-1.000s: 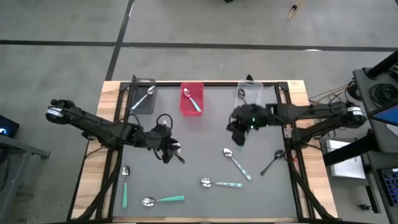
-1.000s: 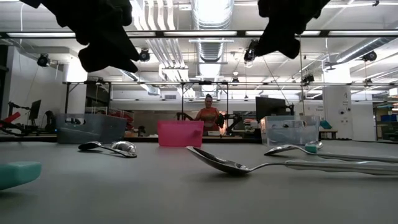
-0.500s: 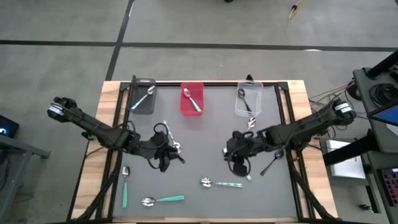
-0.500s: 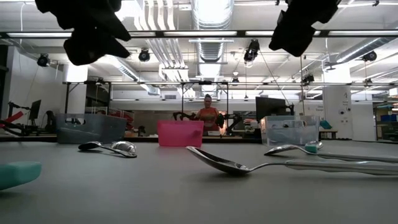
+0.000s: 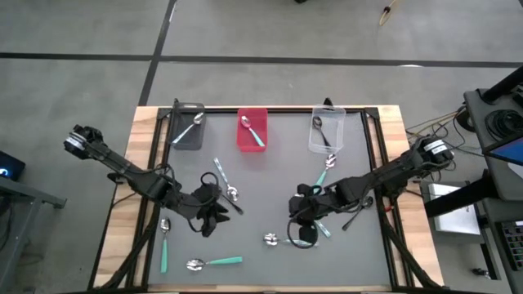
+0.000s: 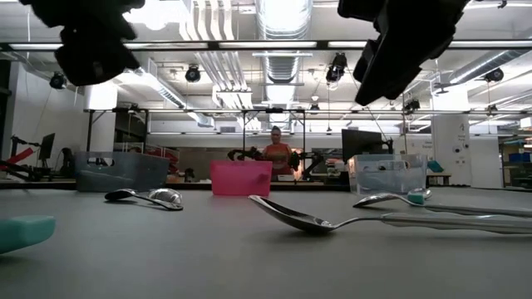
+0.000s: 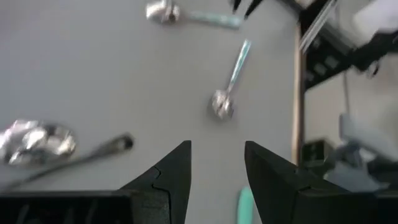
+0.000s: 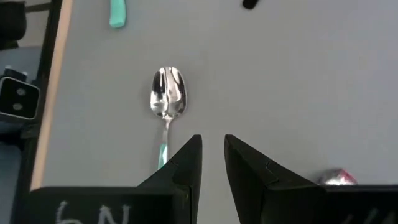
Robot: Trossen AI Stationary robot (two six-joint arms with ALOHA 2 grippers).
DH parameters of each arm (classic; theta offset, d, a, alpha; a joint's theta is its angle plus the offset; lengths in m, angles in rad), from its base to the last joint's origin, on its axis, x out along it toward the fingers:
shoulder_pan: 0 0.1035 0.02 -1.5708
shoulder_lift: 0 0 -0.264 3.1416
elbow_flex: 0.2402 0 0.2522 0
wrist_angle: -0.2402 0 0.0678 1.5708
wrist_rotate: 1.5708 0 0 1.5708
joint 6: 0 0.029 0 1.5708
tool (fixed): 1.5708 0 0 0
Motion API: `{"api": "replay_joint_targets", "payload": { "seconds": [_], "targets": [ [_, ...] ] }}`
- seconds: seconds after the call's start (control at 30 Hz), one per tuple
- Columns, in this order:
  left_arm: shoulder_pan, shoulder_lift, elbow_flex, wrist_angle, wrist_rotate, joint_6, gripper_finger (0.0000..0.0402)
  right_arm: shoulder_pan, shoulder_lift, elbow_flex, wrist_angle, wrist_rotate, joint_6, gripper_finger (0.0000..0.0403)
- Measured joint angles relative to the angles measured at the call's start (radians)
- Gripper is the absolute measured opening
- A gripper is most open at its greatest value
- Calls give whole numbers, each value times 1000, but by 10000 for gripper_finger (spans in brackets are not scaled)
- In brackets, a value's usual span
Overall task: Sort silverware by color (type)
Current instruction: Put the blue patterned spoon into the black bin
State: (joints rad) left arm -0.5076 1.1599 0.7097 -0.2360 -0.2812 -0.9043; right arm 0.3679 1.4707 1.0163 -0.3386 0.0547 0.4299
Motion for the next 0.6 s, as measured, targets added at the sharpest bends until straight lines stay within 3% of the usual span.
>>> {"api": "replay_joint_targets", "payload": {
  "seconds": [0.3, 0.6],
  "targets": [
    [0, 0, 0, -259, 43, -165, 130, 1, 69, 75, -2, -2, -73, 61],
    [-64, 1, 0, -243, 167, -148, 130, 1, 124, 135, -5, -6, -142, 61]
  ]
}}
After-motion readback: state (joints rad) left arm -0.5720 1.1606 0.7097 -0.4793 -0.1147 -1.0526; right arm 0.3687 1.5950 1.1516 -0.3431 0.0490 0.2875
